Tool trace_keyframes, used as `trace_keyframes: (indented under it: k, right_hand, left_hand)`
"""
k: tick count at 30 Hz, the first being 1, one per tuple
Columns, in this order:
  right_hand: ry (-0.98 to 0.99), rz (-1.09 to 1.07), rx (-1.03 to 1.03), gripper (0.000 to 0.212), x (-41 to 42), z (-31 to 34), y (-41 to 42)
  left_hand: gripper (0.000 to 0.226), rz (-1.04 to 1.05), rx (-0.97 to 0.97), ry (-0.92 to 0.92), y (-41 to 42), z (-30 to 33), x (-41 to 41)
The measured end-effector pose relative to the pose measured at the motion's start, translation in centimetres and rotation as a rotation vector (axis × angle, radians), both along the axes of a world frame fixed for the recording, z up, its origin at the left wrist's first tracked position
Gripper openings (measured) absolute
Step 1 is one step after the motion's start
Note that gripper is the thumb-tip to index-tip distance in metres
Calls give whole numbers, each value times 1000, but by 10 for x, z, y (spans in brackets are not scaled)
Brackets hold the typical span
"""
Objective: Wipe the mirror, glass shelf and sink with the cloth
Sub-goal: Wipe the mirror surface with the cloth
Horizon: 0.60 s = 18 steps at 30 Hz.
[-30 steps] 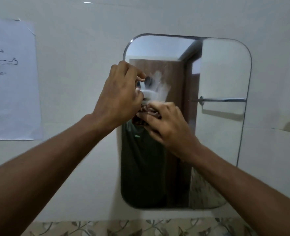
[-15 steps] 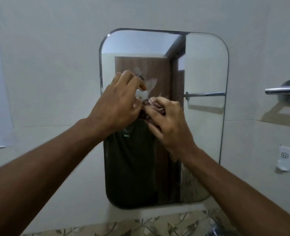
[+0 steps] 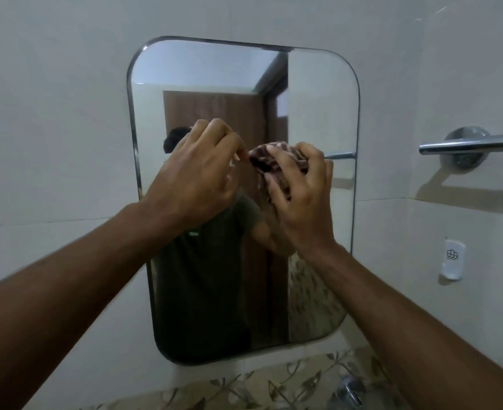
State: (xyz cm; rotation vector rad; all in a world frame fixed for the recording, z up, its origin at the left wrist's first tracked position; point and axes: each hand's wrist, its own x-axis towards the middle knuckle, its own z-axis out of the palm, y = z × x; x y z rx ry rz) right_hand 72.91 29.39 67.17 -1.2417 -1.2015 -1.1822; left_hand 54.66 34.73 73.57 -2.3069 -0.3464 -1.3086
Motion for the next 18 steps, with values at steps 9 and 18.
trace_keyframes:
  k: [9, 18]
  right_hand:
    - [-44, -67, -55, 49, 22, -34, -11]
    - [-19, -62, -121, 51, 29, -39, -19]
  left_hand:
    - [29, 15, -16, -36, 1, 0, -1]
    - [40, 72, -5, 3, 2, -6, 5]
